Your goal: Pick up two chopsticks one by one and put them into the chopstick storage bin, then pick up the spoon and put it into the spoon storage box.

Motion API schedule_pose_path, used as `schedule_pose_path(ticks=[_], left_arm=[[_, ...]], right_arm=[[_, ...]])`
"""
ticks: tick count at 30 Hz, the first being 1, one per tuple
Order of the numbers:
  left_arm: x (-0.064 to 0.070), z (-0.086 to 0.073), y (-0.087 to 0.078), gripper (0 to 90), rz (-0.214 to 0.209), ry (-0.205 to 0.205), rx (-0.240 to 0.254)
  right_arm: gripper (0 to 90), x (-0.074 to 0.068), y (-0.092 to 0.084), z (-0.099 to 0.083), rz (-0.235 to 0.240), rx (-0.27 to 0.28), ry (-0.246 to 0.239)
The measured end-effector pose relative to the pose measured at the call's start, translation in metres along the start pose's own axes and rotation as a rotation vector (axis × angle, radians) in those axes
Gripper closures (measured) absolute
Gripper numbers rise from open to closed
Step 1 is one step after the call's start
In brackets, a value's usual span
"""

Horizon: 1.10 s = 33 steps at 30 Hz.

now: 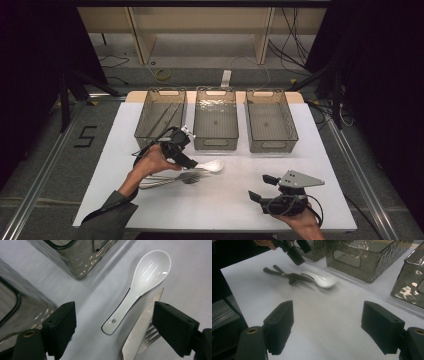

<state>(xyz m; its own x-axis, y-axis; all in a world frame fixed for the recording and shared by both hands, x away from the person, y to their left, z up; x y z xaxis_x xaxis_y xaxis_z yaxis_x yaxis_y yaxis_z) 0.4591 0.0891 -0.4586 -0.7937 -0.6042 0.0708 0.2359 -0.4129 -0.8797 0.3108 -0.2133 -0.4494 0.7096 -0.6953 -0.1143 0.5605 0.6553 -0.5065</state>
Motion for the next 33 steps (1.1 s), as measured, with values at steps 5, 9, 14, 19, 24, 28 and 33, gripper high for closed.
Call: schedule_pose_path(ticks=[5,9,14,19,24,28,33], left_arm=[[0.001,0.001,0.008,18.9,0.006,0.018,-0.03],[0.002,0.001,0.009,22.2,0.008,0.036,-0.042],[0.001,0.002,0.012,28.0,0.01,0.04,-0.037],[0.0,0.002,0.017,31.3,0.016,0.056,-0.059],[-0.002,0.002,0.023,36.1,0.01,0.061,-0.07],[-0.003,0.001,0.026,40.3,0.001,0.08,-0.089],[-0.003,0.0,0.029,45.3,-0.018,0.093,-0.089]], right_arm=[[26.9,0.0,0.0,0.0,0.0,0.001,-0.003],[26.8,0.0,0.0,0.0,0.002,0.004,0.003],[26.9,0.0,0.001,0.0,0.001,0.0,0.001],[26.8,0.0,0.001,0.0,0.0,0.0,0.001],[26.8,0.001,0.001,0.0,0.002,0.0,0.0],[26.9,0.001,0.0,-0.001,0.0,-0.002,0.003],[26.9,0.001,0.0,-0.002,-0.013,-0.012,0.003]])
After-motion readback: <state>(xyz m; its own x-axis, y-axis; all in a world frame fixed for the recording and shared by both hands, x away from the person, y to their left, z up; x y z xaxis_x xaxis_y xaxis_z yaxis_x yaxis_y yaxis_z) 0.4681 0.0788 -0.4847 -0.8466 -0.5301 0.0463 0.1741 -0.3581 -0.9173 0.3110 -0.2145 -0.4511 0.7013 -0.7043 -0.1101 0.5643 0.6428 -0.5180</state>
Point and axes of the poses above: each handheld gripper's, and its own axes: y roughly forward along the jaws, z roughly out of its top, x roughly to its right, the point moved 3 cm from there along y, roughly forward along the jaws, and after that the axes turned 1 degree about -z, right-handed, at the moved point
